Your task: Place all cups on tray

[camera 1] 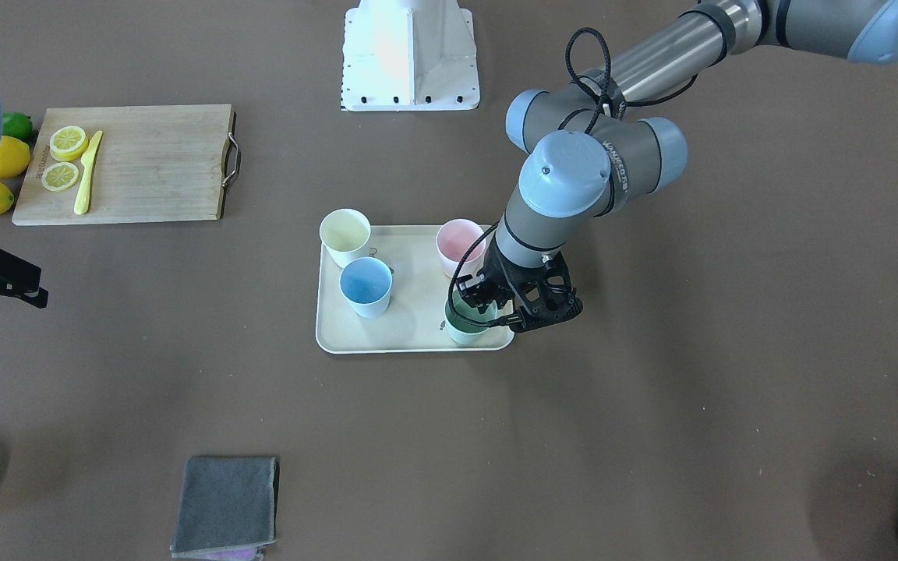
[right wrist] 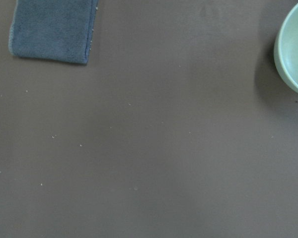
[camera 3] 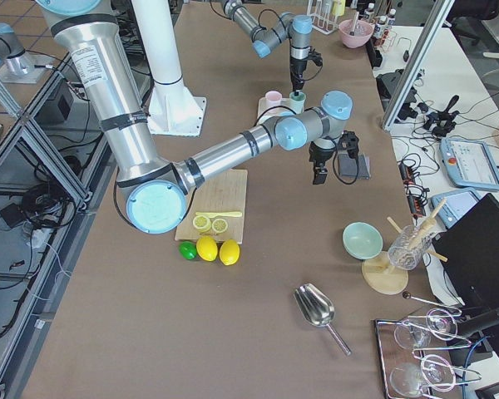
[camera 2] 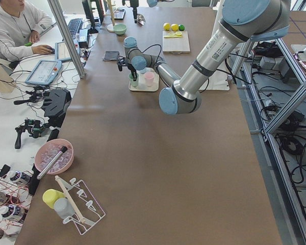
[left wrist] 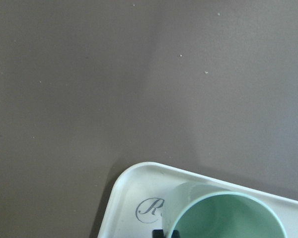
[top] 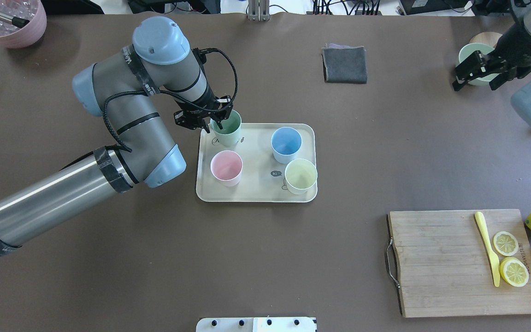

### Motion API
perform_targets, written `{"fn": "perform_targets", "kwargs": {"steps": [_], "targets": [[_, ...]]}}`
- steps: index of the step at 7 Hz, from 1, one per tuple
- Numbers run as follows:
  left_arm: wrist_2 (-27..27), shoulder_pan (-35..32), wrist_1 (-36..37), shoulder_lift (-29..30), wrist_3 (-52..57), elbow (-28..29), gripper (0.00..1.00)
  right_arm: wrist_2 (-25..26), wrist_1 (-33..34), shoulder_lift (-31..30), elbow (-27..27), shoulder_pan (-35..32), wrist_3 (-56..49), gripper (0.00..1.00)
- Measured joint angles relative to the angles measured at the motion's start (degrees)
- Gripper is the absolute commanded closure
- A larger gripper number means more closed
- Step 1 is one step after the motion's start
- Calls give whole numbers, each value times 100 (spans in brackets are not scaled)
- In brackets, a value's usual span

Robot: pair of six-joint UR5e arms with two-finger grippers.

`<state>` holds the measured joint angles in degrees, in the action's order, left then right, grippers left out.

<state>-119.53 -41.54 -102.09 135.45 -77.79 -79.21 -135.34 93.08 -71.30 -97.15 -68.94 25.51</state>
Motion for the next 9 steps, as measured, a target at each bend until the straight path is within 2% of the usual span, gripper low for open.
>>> {"fn": "perform_targets", "kwargs": {"steps": [2, 4, 5, 9], "targets": [[-123, -384, 725, -382, 1041, -691, 2, -1, 2, -347, -77, -196, -358, 0], [-382, -1092, 1269, -1247, 2600, -1511, 2, 29, 7, -583, -50, -412, -743, 0], [-494, -1544, 1450, -1700, 3568, -1715, 2, 35, 8, -678, 7, -555, -985, 0], [-609, -3369, 1653, -3207, 7085, -1752, 2, 22, 7, -969, 310, -1073, -1864, 0]]}}
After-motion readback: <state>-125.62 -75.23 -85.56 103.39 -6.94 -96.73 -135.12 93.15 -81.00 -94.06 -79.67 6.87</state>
